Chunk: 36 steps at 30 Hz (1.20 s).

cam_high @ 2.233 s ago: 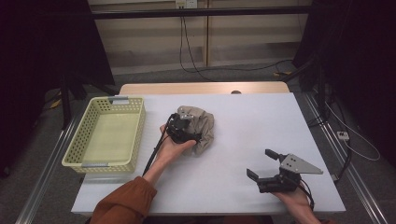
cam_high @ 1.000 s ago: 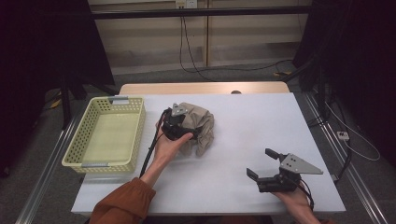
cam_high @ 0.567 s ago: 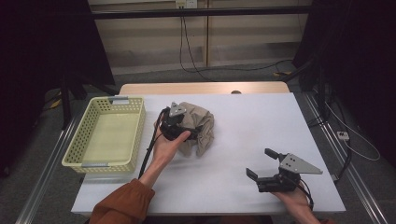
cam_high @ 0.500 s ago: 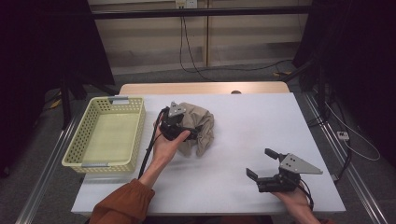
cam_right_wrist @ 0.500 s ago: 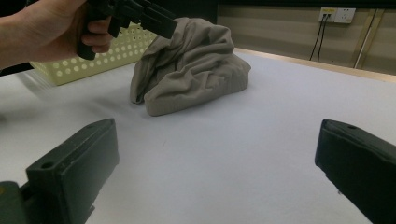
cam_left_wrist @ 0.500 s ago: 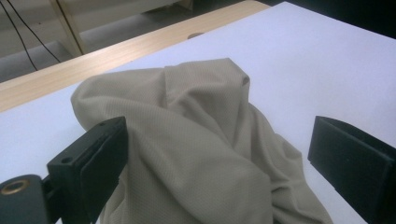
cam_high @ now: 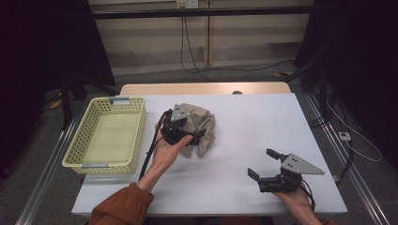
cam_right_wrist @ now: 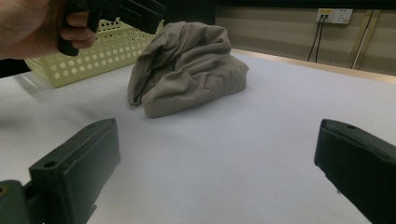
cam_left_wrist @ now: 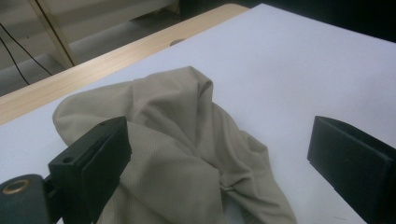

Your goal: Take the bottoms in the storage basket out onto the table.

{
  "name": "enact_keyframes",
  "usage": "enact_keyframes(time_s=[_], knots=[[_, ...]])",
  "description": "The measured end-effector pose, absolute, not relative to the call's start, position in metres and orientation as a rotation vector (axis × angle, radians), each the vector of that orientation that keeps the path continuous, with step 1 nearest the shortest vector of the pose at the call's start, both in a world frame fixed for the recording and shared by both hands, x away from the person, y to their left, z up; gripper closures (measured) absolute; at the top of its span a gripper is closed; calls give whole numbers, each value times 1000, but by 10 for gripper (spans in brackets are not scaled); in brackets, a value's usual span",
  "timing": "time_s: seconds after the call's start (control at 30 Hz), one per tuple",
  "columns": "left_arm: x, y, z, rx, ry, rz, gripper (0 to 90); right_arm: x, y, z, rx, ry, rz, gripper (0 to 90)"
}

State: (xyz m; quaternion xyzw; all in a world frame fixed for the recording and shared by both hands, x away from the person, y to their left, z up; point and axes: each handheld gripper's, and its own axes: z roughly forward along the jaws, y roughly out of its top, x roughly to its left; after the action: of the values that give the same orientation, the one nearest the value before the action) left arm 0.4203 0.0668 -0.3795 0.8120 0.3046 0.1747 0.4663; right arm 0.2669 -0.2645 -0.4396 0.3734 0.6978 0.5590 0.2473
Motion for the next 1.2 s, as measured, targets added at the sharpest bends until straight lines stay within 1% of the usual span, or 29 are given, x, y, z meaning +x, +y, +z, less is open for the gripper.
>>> enact_keyframes(time_s=[0.17,0.33,0.53,0.73,0.83,0.93,1.0,1.1,1.2], knots=[[414,73,-374,1998,752,453,55,268,-263,-440,1016,1908,1523,2],[409,80,-375,1969,764,437,55,269,-263,-440,1020,1910,1519,2],[402,86,-373,1972,760,471,55,269,-263,-440,1020,1910,1518,2],[393,97,-369,1947,771,458,55,267,-264,-440,1028,1905,1509,2],[385,104,-366,1903,778,497,66,265,-265,-440,1026,1903,1503,0],[381,109,-364,1910,787,510,64,263,-266,-440,1032,1897,1505,0],[377,113,-363,1907,811,552,59,262,-266,-439,1027,1898,1505,0],[373,119,-362,1908,810,522,52,261,-266,-439,1023,1896,1510,0],[371,124,-362,1910,800,522,53,262,-266,-439,1024,1895,1507,0]])
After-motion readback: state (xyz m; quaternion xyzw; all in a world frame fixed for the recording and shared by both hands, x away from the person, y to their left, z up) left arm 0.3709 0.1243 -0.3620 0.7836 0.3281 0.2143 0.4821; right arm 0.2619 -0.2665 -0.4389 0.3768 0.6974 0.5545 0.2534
